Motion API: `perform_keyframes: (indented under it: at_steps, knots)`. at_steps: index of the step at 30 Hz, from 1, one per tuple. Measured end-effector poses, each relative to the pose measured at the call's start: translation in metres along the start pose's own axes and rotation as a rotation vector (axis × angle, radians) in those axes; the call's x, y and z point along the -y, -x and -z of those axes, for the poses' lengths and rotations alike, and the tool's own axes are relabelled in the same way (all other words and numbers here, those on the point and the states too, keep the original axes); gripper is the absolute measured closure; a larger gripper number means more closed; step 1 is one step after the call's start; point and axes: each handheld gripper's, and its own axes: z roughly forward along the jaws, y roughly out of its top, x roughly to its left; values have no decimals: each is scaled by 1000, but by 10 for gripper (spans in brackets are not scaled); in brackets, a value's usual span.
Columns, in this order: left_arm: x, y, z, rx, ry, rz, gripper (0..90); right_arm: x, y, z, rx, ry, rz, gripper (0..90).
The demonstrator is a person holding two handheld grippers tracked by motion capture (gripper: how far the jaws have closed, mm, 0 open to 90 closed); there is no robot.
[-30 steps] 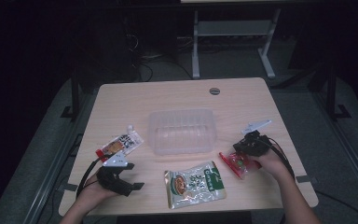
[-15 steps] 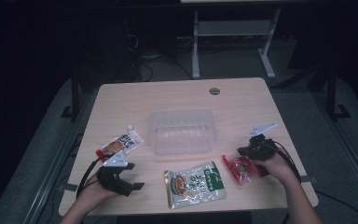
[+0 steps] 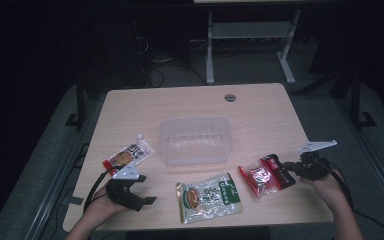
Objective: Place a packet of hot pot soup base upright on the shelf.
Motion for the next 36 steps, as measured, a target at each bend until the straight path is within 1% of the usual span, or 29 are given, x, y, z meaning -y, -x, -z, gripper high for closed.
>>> perform_keyframes:
  at_steps: [1, 2, 3, 5, 6, 9, 10, 12, 15, 16, 17, 18, 21, 24, 25, 27, 29, 30, 31, 33, 34, 35, 36]
  knots:
    - [0, 0, 0, 1, -2, -1, 143, 1, 2, -1, 0, -7, -9, 897]
    - [0, 0, -1, 2, -3, -2, 143, 2, 5, -4, 0, -6, -4, 898]
    - [0, 0, -1, 4, -3, -2, 143, 2, 5, -6, 1, -13, -15, 897]
    - [0, 0, -1, 5, -4, -2, 143, 2, 7, -10, -9, -15, -23, 897]
    - [0, 0, -1, 4, -4, -4, 143, 2, 9, -12, -15, -5, -9, 898]
    - [1, 0, 0, 3, -3, -5, 143, 0, 9, -17, -19, -25, -20, 898]
    - [1, 0, 0, 3, -3, -5, 143, 0, 9, -19, -20, -31, -16, 897]
    - [1, 0, 0, 4, -5, -7, 143, 0, 9, -20, -25, -35, -21, 898]
    - [0, 0, -1, 7, -7, -1, 143, 2, 8, -20, -48, -36, -20, 897]
    - [0, 0, -1, 8, -8, -4, 143, 2, 7, -20, -59, -41, -25, 897]
    - [0, 0, -1, 9, -8, -8, 143, 3, 7, -21, -68, -31, -24, 897]
    - [0, 1, -1, 9, -6, -6, 143, 3, 5, -21, -80, -37, -24, 897]
    - [0, 2, -1, 9, -4, -5, 143, 1, -2, -23, -113, -43, -8, 898]
    - [-1, 3, 0, 10, 0, -10, 143, -3, -12, -27, -147, -54, 21, 897]
    - [-2, 3, 0, 11, 3, -9, 143, -5, -15, -27, -154, -56, 28, 897]
    - [-4, 5, 0, 15, 12, -3, 143, -7, -19, -27, -149, -55, 48, 897]
    - [-11, 10, -1, 32, 30, -9, 180, -9, -21, -24, -147, -44, 53, 897]
    - [-13, 12, -2, 40, 37, -4, 210, -10, -22, -20, -145, -24, 49, 896]
    - [-17, 15, -3, 48, 50, -8, 223, -11, -22, -18, -141, -15, 51, 891]
    - [-26, 20, -6, 65, 58, -23, 278, -12, -24, -12, -130, 2, 41, 845]
    - [-30, 22, -8, 68, 67, -27, 324, -12, -25, -9, -122, 7, 37, 802]
    - [-36, 25, -11, 69, 81, -42, 355, -13, -25, -7, -114, 10, 37, 741]
    - [-41, 28, -14, 72, 81, -43, 407, -13, -27, -5, -102, 19, 15, 663]
